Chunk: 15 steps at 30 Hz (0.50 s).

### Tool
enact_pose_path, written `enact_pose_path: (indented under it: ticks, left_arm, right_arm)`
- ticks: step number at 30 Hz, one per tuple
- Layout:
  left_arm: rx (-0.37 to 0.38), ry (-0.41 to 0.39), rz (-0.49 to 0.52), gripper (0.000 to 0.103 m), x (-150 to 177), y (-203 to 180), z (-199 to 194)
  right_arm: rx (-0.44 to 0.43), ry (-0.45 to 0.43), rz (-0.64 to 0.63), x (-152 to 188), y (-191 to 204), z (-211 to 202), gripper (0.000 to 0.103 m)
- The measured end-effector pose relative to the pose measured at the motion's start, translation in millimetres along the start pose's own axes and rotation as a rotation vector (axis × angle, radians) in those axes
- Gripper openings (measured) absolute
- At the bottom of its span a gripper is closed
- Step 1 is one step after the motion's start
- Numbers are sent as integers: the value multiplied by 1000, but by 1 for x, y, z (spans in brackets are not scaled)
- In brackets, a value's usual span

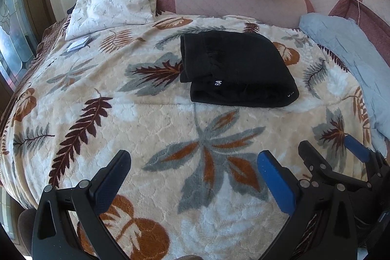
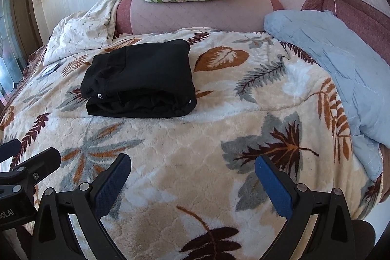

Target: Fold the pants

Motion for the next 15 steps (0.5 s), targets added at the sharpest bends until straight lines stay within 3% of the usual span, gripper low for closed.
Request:
enact_pose_path:
  ticks: [15]
  left_arm:
    - [10, 36, -10, 103, 4, 1, 7]
  right_arm:
    - [4, 13, 0, 2, -1, 3, 103]
Point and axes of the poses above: each gripper's, at about its wrist camera, not at the fingertips, and z roughly the way its jaws point, y to its left, x to its underside, the point moved 8 cm from there along z, roughly the way its jaws point, and after that the axes turned 8 degrees about y, right-handed, at the moved point
